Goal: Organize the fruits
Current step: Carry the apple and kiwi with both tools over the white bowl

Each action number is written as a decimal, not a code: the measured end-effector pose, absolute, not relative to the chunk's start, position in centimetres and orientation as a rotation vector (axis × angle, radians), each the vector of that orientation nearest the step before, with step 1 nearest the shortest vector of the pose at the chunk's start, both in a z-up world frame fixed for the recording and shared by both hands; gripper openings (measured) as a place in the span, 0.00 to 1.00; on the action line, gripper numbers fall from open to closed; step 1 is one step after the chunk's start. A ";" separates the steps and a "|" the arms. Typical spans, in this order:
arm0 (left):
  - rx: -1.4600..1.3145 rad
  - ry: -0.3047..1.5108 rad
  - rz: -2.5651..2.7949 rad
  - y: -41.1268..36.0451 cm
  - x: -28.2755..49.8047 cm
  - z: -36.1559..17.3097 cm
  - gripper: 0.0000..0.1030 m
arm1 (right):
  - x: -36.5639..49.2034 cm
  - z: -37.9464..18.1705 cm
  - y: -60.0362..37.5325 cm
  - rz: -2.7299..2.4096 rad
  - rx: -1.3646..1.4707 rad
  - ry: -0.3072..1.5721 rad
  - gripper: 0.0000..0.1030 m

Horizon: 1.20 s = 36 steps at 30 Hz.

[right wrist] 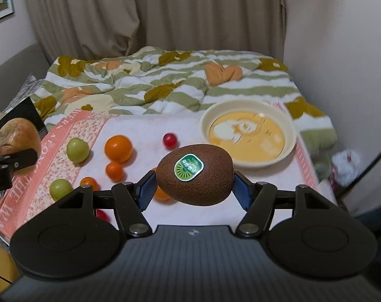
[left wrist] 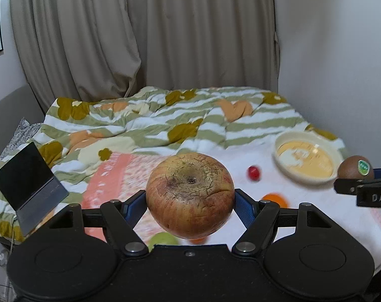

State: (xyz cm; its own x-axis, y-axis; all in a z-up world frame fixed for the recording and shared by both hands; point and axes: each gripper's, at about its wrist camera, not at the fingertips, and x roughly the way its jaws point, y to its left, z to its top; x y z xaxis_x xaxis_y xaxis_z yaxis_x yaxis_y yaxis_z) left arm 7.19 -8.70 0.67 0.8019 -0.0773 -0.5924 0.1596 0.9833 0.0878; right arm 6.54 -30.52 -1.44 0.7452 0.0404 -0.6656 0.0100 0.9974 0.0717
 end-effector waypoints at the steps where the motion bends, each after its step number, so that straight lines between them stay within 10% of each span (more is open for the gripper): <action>1: 0.131 0.623 -0.127 -9.8 7.2 0.9 0.75 | 6.8 -1.1 -31.6 0.030 0.059 0.725 0.78; 36: 0.343 0.730 -0.433 -32.7 28.2 -9.3 0.75 | 24.4 -6.4 -49.8 -0.058 0.112 0.777 0.78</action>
State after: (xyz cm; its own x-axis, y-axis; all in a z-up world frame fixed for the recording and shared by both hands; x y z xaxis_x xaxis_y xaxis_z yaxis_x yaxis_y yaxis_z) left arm 28.22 -32.70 -9.27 0.6644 -0.2584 -0.7013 0.4917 0.8578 0.1499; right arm 24.38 -49.84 -6.42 0.7120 -0.0112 -0.7021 0.0940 0.9924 0.0795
